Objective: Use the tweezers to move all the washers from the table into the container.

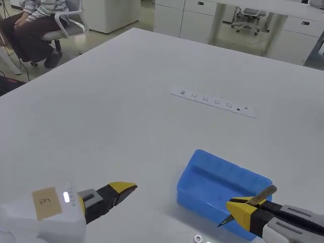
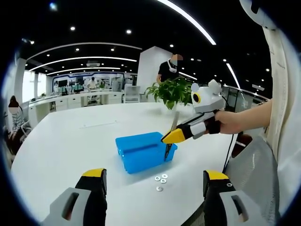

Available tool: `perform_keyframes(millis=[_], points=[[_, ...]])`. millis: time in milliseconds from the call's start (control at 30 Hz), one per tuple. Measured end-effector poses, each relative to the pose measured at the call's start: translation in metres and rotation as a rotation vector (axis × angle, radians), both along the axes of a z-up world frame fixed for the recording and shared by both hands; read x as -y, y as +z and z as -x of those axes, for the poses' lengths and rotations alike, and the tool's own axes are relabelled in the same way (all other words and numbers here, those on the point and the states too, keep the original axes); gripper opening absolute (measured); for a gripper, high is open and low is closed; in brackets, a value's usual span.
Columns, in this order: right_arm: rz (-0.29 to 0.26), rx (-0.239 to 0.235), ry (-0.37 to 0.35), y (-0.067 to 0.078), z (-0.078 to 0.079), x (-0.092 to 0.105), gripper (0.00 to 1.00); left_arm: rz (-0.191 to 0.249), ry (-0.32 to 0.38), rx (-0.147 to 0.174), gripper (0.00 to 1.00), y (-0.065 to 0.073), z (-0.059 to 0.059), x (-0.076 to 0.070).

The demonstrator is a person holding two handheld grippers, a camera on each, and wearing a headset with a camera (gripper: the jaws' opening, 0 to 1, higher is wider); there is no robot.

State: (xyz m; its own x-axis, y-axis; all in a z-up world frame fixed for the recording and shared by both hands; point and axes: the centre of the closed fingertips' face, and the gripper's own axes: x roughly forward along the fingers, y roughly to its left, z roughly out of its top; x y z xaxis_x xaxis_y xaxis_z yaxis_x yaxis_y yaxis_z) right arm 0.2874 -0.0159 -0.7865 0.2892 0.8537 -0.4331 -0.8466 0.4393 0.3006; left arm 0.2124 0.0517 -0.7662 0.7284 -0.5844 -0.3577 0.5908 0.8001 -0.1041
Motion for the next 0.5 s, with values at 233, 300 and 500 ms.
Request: perform_keyframes(millis=[233,300,500], points=[[0.034,-0.033,0.027,-0.025,0.006,0.0,0.04,0.001,0.002,0.0,0.85,0.0,0.0,-0.001],[0.042,-0.028,0.042,-0.028,0.008,-0.001,0.04,0.0,0.002,0.001,0.85,0.0,0.001,0.0],[0.067,-0.02,0.093,-0.041,0.01,-0.003,0.04,0.001,0.004,0.001,0.85,0.0,0.001,0.0]])
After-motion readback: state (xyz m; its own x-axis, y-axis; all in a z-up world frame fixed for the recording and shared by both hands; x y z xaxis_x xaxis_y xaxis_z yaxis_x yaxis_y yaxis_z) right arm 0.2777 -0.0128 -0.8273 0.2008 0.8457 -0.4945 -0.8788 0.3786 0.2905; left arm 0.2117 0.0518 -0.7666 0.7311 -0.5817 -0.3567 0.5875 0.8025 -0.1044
